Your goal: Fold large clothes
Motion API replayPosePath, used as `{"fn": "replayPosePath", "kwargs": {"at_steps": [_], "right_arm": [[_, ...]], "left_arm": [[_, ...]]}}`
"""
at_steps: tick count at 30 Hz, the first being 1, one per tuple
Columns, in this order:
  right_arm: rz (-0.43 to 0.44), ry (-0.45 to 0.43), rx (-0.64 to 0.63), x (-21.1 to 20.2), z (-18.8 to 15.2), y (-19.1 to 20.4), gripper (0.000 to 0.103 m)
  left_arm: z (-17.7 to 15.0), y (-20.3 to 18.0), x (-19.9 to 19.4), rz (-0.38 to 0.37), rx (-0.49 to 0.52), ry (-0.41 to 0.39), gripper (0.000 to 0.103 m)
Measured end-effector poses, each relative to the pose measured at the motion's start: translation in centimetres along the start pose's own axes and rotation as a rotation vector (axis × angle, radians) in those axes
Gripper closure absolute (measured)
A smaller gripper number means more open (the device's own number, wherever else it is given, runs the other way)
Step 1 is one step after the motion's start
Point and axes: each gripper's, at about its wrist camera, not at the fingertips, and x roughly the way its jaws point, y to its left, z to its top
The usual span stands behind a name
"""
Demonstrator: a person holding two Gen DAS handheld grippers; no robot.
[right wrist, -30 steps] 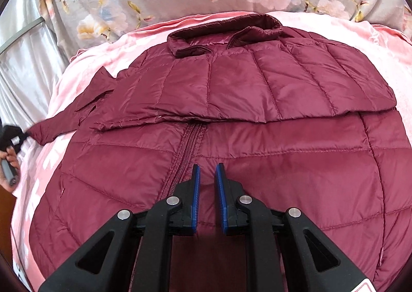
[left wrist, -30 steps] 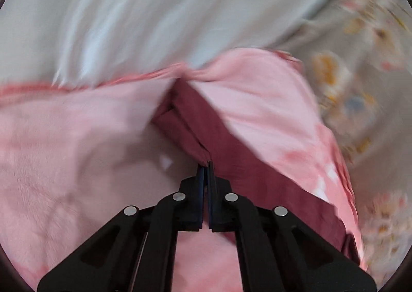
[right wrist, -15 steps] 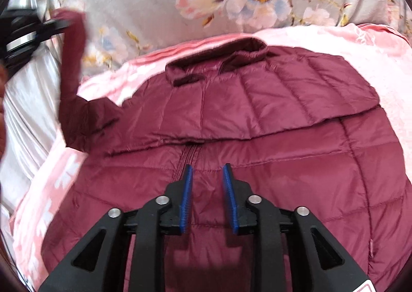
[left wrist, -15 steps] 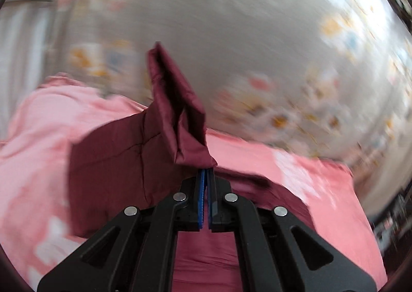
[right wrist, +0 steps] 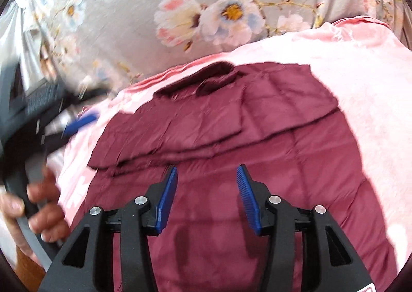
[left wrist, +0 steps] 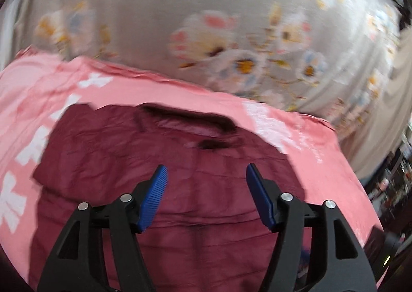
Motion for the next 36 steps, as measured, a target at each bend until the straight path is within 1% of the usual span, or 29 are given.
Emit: {"fn": "replayPosePath", "kwargs": {"at_steps": [3,4,5,8,10,13,16,17,18,19,20,22,26,28,30,33,34,35,36], "right_arm": [[-0.015,-0.007,0.021,1.0,1.7,-0.9,0.054],[-0.016,-0.004,0.034,1.4,2.1,-1.2,0.053],[-0.017,0.004,0.052,2.1,2.5,-1.6,0.053],[-0.018,0.034,0.099,4.2,3.4,-2.4,0.053],[-0.021,0.053,0.121,5.4,3.9,-2.5,0.053],[-0.021,0.084,0.143,7.4,4.4,-2.3,0.053],[-0.017,0.101,0.142,8.9,4.7,-1.7,0.053],[0.002,0.113,0.134,9.5,4.9,-1.2,0.063],[0.003,0.12,0.12,9.8,5.1,-0.9,0.084],[0.003,0.123,0.09,9.9,5.5,-0.1,0.095],[0.021,0.106,0.075,9.5,6.1,0.5,0.1],[0.061,0.039,0.059,7.8,7.7,1.6,0.1],[0.128,-0.113,0.033,2.8,12.0,3.4,0.1],[0.138,-0.15,0.014,1.2,13.6,3.7,0.1],[0.119,-0.157,-0.015,0.4,14.2,3.7,0.1],[0.048,-0.125,-0.038,1.2,13.7,2.4,0.1],[0.03,-0.109,-0.029,1.7,13.1,1.6,0.1],[0.013,-0.09,-0.013,2.3,12.6,0.7,0.1],[-0.011,-0.067,0.009,3.2,11.7,-0.5,0.1]], "left_arm": [[-0.1,5.1,0.1,0.057,-0.107,0.032,0.042],[-0.2,7.0,0.3,0.066,-0.155,0.045,0.042],[-0.4,9.5,0.4,0.074,-0.23,0.066,0.042],[-1.5,15.3,0.5,0.069,-0.418,0.096,0.042],[-2.3,18.5,0.4,0.072,-0.516,0.097,0.042],[-3.1,21.4,0.4,0.057,-0.612,0.094,0.042],[-3.7,23.8,1.0,0.018,-0.71,0.098,0.042],[-3.8,24.2,1.3,0.005,-0.731,0.1,0.042],[-3.8,24.6,1.6,-0.008,-0.755,0.105,0.042],[-3.9,24.9,1.9,-0.022,-0.779,0.109,0.043],[-3.9,25.2,2.3,-0.042,-0.804,0.11,0.043],[-3.8,25.6,2.6,-0.044,-0.827,0.109,0.044],[-3.1,25.5,3.5,-0.006,-0.825,0.115,0.046],[-2.9,25.5,4.0,0.014,-0.823,0.121,0.048],[-2.7,25.2,4.3,0.038,-0.808,0.124,0.05],[-2.4,24.4,4.5,0.084,-0.753,0.128,0.054],[-2.4,24.3,4.6,0.098,-0.739,0.129,0.058],[-2.4,24.1,4.7,0.131,-0.717,0.134,0.061],[-2.5,24.1,4.8,0.157,-0.699,0.136,0.069]]}}
